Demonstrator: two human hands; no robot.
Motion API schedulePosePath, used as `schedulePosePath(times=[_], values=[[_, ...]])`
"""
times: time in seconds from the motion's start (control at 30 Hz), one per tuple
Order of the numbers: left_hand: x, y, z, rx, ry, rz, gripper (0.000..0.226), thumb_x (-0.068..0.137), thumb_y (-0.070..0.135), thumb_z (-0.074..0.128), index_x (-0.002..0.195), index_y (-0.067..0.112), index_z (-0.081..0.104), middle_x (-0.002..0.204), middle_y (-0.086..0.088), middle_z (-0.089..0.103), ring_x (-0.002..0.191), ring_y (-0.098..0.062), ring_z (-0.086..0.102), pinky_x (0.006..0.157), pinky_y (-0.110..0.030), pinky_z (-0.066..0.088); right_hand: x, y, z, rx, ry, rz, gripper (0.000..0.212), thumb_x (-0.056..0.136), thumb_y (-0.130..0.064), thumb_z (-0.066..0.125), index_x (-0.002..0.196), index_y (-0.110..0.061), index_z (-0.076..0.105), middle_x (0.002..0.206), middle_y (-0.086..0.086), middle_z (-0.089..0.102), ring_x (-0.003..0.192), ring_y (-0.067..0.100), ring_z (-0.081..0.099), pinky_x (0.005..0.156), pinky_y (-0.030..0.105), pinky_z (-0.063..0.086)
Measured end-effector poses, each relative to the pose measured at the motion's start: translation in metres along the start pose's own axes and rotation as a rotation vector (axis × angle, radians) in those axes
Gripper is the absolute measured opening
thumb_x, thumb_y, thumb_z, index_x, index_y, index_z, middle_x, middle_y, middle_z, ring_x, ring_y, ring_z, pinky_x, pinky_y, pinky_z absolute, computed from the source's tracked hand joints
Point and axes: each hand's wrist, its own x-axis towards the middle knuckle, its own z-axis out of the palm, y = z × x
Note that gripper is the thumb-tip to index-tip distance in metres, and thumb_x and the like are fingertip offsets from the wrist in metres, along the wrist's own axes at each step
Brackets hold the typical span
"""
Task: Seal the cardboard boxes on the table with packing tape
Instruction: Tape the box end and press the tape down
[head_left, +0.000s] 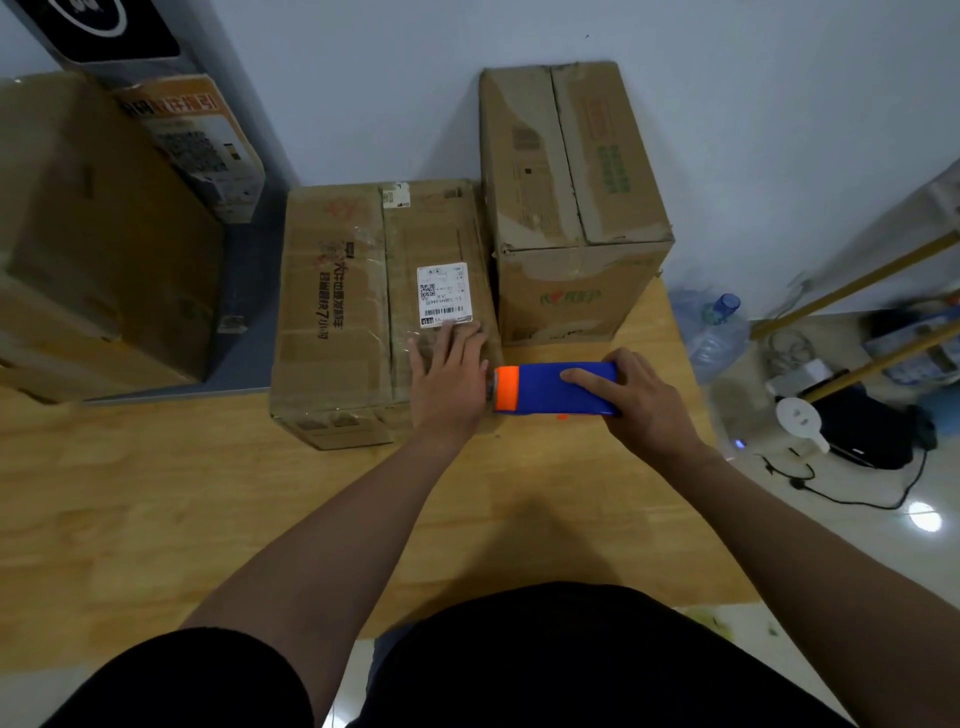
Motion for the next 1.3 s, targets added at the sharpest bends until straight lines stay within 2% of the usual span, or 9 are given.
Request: schedulePosePath(times=[0.17,0.3,0.43,0.53,0.7,0.9,1.07,1.23,1.3], values=[[0.000,-0.007,-0.001,-0.009,-0.037,0.003,0.047,0.108,0.026,0.030,0.155,0.027,0.036,0.166,0.012,0.028,0.158,-0.017,0.005,0.122,-0.069,0.003,-0.001,0.013,-0.003,0.014,-0.014,-0.072,0.071,0.082,-0.014,0.073,0.143,-0.036,0.043,0.109,0.011,0.050,0.092,0.023,0.052,0.057,0.029,0.049],[0.000,-0.008,-0.003,-0.036,-0.068,-0.011,0.046,0.108,0.024,0.031,0.154,0.028,0.037,0.166,0.014,0.027,0.158,-0.016,0.006,0.119,-0.072,0.004,0.000,0.020,-0.005,0.043,-0.014,-0.089,0.069,0.083,-0.019,0.071,0.144,-0.037,0.042,0.113,0.012,0.050,0.096,0.023,0.053,0.060,0.027,0.048],[0.000,-0.009,-0.003,-0.024,-0.049,-0.016,0.048,0.103,0.024,0.036,0.151,0.028,0.041,0.164,0.016,0.031,0.158,-0.016,0.011,0.117,-0.076,0.008,-0.013,0.041,-0.006,0.081,0.039,0.016,0.070,0.084,-0.011,0.073,0.142,-0.039,0.046,0.115,0.012,0.050,0.098,0.028,0.056,0.059,0.042,0.055],[0.000,-0.006,-0.002,-0.030,-0.044,-0.024,0.050,0.100,0.026,0.033,0.149,0.029,0.044,0.163,0.017,0.033,0.157,-0.015,0.014,0.117,-0.077,0.008,-0.031,0.061,-0.007,0.099,0.060,0.075,0.064,0.086,-0.012,0.068,0.142,-0.037,0.046,0.113,0.013,0.049,0.093,0.028,0.055,0.062,0.046,0.055],[0.000,-0.008,-0.002,-0.034,-0.047,-0.029,0.050,0.100,0.023,0.036,0.150,0.028,0.043,0.163,0.017,0.033,0.157,-0.014,0.012,0.118,-0.075,0.005,-0.033,0.058,-0.006,0.072,0.040,0.090,0.073,0.082,-0.003,0.075,0.140,-0.035,0.047,0.113,0.013,0.049,0.093,0.028,0.054,0.063,0.037,0.052],[0.000,-0.006,-0.002,-0.035,-0.041,-0.034,0.051,0.098,0.025,0.034,0.147,0.028,0.046,0.162,0.017,0.035,0.157,-0.014,0.015,0.118,-0.074,0.006,-0.030,0.050,-0.003,0.025,-0.038,0.143,0.072,0.083,-0.007,0.072,0.141,-0.038,0.043,0.110,0.012,0.048,0.092,0.030,0.054,0.052,0.043,0.054],[-0.001,-0.006,-0.003,-0.042,-0.038,-0.030,0.051,0.099,0.026,0.031,0.147,0.028,0.047,0.162,0.016,0.036,0.157,-0.014,0.016,0.118,-0.074,0.005,-0.029,0.033,0.012,-0.015,-0.115,0.196,0.067,0.086,-0.015,0.071,0.142,-0.038,0.042,0.105,0.008,0.043,0.090,0.025,0.051,0.046,0.033,0.047],[-0.001,-0.005,-0.005,-0.055,-0.058,-0.046,0.055,0.095,0.028,0.026,0.147,0.029,0.046,0.162,0.018,0.034,0.157,-0.013,0.012,0.119,-0.073,0.002,-0.025,0.035,0.017,-0.206,-0.228,0.250,0.063,0.087,-0.022,0.070,0.142,-0.041,0.044,0.108,0.008,0.043,0.095,0.028,0.049,0.049,0.034,0.048],[-0.002,-0.006,-0.004,-0.061,-0.051,-0.049,0.055,0.095,0.028,0.026,0.146,0.028,0.046,0.161,0.019,0.034,0.157,-0.013,0.012,0.119,-0.073,0.002,-0.041,0.049,0.014,-0.213,-0.265,0.339,0.061,0.088,-0.031,0.070,0.141,-0.043,0.044,0.106,0.006,0.042,0.095,0.030,0.050,0.052,0.038,0.051]])
